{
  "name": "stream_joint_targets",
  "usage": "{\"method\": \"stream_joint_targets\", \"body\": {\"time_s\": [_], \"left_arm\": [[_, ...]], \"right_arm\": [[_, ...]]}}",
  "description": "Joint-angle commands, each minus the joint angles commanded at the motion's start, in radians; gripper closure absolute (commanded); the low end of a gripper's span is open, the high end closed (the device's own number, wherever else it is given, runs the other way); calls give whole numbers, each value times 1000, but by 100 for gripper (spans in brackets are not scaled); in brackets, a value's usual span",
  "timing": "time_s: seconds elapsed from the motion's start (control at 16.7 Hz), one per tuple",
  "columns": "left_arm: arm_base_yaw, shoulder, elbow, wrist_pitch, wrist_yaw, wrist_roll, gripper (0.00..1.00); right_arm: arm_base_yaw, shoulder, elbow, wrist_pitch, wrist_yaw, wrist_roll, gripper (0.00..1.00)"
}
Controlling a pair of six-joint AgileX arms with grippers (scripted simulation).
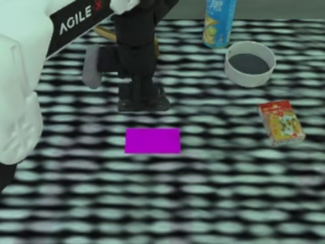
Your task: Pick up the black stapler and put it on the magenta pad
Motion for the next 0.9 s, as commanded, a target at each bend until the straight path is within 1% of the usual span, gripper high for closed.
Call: {"method": "stream_joint_targets", "body": {"time_s": [0.12, 0.36, 0.48, 0.6, 0.78, 0.9], "left_arm": [[-2, 6, -54, 57, 0, -1, 100], [-8, 30, -215, 250, 2, -8, 100], [-12, 39, -281, 321, 2, -11, 100], [-14, 43, -308, 349, 2, -13, 100], [-14, 43, -309, 350, 2, -13, 100], [-14, 43, -309, 350, 2, -13, 85]], "right_arm": [[0, 0, 0, 0, 0, 0, 0], [0, 0, 0, 0, 0, 0, 0], [0, 0, 0, 0, 0, 0, 0], [0, 0, 0, 0, 0, 0, 0], [0, 0, 0, 0, 0, 0, 0], [0, 0, 0, 0, 0, 0, 0]]}}
